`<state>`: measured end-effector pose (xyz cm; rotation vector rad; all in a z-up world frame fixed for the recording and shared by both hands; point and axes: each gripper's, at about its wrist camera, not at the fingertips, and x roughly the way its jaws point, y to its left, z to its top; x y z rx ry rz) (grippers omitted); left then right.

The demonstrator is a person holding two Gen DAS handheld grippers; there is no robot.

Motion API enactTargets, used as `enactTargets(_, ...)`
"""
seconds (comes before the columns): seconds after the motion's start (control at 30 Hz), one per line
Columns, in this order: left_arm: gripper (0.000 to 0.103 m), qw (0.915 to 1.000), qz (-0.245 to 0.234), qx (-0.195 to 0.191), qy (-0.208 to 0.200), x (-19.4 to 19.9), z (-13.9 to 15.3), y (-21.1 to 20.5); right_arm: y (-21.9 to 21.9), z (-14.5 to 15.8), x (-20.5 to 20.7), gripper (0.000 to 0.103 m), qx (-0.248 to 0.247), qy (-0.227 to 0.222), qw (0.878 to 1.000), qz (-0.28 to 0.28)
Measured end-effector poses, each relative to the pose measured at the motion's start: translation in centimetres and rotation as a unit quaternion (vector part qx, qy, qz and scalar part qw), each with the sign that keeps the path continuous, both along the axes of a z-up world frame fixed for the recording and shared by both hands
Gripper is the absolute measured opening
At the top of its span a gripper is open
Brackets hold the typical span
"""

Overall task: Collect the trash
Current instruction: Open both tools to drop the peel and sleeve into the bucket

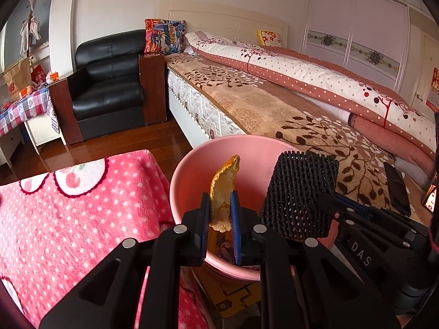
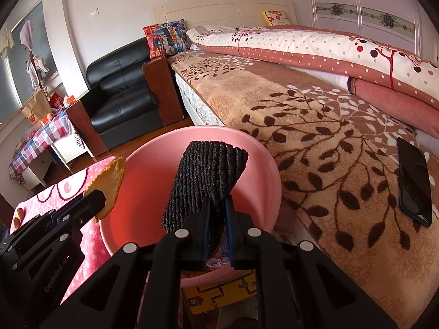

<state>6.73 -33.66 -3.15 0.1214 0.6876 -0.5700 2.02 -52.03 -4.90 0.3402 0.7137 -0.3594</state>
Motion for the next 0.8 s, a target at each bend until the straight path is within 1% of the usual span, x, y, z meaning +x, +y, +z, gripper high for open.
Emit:
enactTargets(0.17,0.014,0.9999,-0.007,-0.008,0.007,-0.1,0.0,-0.2,0.0,-0.3,0.1,0.01,0.002,0.002,1.0,0.002)
enactTargets(0.27,0.015,0.9997,-0.013,-0.015,0.015,0.0,0.1,-0.1,0.1,-0.3,0.1,0.013,0.001,0.003,1.0,0.001)
enactTargets(0.33,0.016,0.9996,-0.015,-0.015,0.017,-0.1,0.1,-0.1,0.1,-0.3,0.0,0.017,0.002,0.002,1.0,0.002)
enactTargets(0.37,0.018,0.9996,-0.016,-0.015,0.017,-0.1,0.2,-0.1,0.1,-0.3,0.0,0.018,0.002,0.001,1.0,0.003)
enactTargets(0.43,0.03,0.9996,-0.018,-0.016,0.016,-0.2,0.3,-0.2,0.2,-0.2,-0.1,0.021,0.002,0.001,1.0,0.004)
enactTargets(0.53,0.036,0.9996,-0.019,-0.017,0.015,-0.4,0.5,-0.3,0.2,-0.2,-0.2,0.026,0.001,-0.001,1.0,0.001)
enactTargets(0.7,0.038,0.9997,-0.018,-0.013,0.005,-1.0,1.0,-0.3,0.4,0.2,-0.8,0.028,0.008,-0.008,1.0,0.003)
enactTargets(0.77,0.038,0.9997,-0.02,-0.012,0.0,-1.4,1.4,-0.2,0.7,0.5,-1.2,0.033,0.008,-0.013,1.0,0.006)
enactTargets(0.8,0.038,0.9997,-0.02,-0.01,-0.004,-1.6,1.6,-0.2,0.8,0.7,-1.4,0.037,0.008,-0.016,1.0,0.006)
